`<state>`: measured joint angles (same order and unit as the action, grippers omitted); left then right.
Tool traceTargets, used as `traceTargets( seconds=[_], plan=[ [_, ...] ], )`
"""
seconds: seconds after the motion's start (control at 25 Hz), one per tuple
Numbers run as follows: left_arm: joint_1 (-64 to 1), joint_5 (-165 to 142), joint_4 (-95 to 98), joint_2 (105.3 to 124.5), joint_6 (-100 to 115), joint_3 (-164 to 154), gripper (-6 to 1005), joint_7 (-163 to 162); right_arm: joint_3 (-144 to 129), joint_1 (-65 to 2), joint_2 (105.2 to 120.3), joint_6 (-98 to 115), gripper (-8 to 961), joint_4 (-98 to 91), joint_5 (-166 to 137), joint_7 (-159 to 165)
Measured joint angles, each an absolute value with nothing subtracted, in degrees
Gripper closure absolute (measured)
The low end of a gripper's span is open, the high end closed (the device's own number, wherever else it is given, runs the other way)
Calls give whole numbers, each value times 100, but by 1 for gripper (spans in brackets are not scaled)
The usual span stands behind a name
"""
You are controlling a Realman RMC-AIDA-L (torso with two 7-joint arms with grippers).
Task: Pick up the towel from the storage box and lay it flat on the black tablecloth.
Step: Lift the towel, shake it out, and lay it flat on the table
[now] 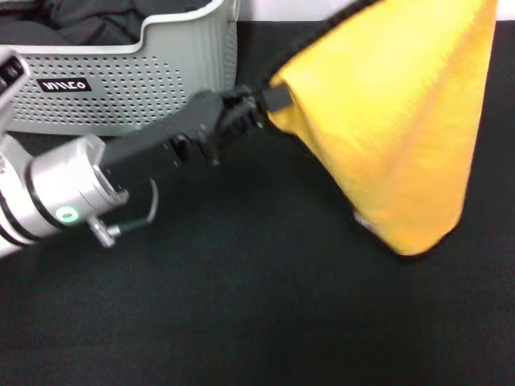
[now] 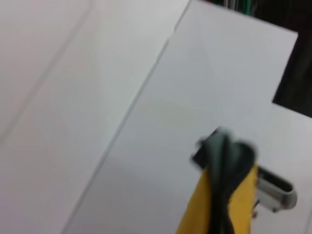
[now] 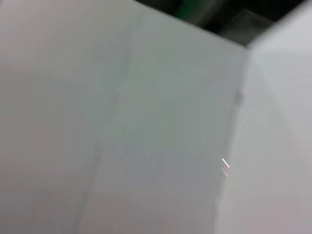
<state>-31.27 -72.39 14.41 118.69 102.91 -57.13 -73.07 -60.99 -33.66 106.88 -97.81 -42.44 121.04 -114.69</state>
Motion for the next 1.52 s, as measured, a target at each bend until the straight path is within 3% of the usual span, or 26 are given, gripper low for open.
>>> traceTargets(
  seconds=[0.44, 0.76, 1.0, 1.12, 1.24, 1.32, 1.4, 1.52],
  plan=[
    [-3182, -6621, 2391, 11556, 10222, -5713, 965, -7779, -5796, -3895, 10451, -8668, 949, -4232, 9955, -8918],
    [-3364, -6553, 2715, 11463, 9888, -5713, 967, -8033, -5790, -4235, 10608, -8485, 949, -4388, 8724, -8401],
    [-3365, -6575, 2717, 11426, 9763, -5716, 968, -8036, -5678, -4111, 10725, -8312, 949, -4896, 8663, -8449],
    [-3299, -6662, 2717, 11405, 9789, -5741, 969, -8041, -5656, -4010, 10815, -8442, 948, -5111, 8661, -8434],
    [-3198, -6983, 2718, 11347, 10031, -5747, 970, -8065, -5661, -3806, 11014, -8803, 948, -5294, 8659, -8390],
    [-3063, -7209, 2720, 11274, 10429, -5730, 970, -8011, -5739, -3452, 11315, -9240, 948, -5776, 8580, -8233],
    [-2855, -7312, 2768, 11165, 11058, -5729, 971, -7812, -5958, -3018, 11523, -9507, 948, -6481, 8523, -8009],
    [-2444, -7278, 3202, 11017, 11658, -5843, 971, -7724, -6682, -2106, 11569, -9625, 948, -8225, 8981, -7592]
  ],
)
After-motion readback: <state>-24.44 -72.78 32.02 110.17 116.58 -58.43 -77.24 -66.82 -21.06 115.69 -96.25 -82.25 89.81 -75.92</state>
